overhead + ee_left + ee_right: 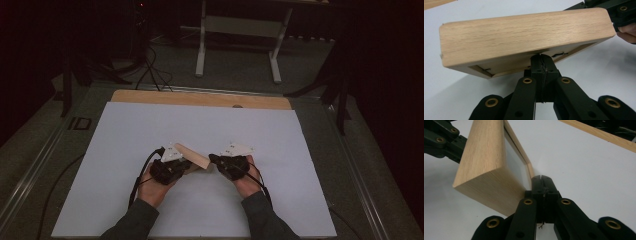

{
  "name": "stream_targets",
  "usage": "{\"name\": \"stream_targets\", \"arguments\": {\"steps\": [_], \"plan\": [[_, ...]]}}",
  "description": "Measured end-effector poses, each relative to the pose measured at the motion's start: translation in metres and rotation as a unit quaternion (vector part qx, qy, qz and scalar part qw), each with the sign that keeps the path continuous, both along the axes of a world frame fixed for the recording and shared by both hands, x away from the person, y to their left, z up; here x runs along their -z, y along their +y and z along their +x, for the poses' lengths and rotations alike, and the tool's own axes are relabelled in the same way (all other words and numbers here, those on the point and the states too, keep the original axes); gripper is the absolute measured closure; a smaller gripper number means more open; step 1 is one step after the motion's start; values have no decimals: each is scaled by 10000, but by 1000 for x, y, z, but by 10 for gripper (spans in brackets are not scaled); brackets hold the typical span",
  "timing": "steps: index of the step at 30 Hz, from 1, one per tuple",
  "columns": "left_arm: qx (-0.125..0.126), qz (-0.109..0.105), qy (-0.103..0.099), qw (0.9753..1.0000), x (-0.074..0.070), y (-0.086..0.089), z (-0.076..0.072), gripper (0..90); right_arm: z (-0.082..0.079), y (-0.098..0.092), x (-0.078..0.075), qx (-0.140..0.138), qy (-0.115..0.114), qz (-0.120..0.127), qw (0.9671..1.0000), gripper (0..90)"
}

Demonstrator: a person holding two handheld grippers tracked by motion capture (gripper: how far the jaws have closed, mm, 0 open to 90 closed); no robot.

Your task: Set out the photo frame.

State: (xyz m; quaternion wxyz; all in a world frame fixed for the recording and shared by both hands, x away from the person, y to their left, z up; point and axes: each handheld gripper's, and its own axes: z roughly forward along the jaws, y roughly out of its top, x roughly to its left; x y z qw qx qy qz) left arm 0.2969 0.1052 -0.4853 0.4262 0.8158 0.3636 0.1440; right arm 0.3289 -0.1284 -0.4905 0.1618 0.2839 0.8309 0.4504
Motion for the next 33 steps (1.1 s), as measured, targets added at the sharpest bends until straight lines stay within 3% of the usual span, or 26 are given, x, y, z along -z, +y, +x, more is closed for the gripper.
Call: {"name": "stream_targets", "arguments": {"steps": [33], "plan": [[-112, 45, 57, 9999, 6, 1, 7, 895, -9, 10, -1, -298, -41, -104, 9995, 898]]}}
